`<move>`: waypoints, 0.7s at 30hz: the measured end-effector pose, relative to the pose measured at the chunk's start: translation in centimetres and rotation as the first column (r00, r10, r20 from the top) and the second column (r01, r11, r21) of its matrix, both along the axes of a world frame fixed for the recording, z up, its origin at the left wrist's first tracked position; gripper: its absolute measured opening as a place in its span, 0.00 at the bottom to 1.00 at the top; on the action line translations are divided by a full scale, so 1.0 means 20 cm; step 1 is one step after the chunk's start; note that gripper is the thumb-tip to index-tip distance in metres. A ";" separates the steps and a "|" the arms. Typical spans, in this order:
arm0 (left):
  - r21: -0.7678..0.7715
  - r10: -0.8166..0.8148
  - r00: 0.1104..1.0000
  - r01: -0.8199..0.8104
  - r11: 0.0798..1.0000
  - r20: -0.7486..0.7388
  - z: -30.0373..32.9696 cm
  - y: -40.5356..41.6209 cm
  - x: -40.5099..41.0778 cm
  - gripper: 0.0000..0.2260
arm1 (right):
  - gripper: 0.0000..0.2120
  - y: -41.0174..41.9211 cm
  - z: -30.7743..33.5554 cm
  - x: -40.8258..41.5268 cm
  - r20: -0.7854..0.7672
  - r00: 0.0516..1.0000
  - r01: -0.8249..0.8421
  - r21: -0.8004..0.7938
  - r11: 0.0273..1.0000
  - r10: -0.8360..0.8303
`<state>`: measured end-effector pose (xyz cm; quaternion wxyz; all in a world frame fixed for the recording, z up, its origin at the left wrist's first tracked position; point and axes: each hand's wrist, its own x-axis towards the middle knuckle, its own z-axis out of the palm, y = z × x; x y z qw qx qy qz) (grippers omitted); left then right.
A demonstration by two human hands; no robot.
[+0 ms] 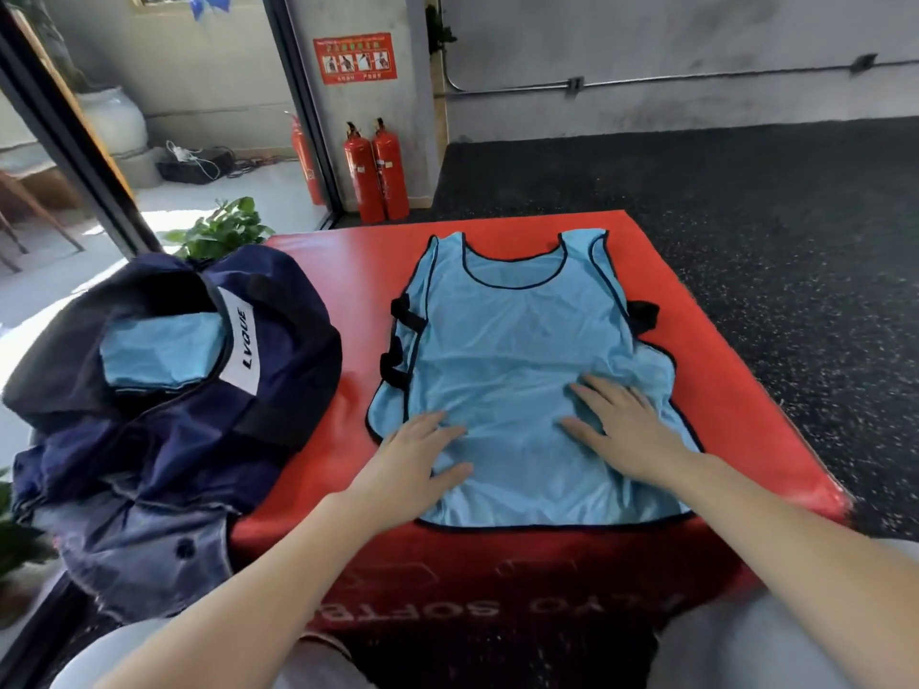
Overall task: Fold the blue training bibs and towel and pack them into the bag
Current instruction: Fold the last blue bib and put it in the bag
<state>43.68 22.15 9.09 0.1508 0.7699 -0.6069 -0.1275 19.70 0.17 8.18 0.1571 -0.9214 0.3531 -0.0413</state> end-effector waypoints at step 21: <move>-0.044 -0.203 0.961 0.199 0.979 -0.189 0.06 -0.03 -0.11 0.12 | 0.10 0.30 0.12 0.08 0.194 0.894 -0.433 0.139 0.891 0.404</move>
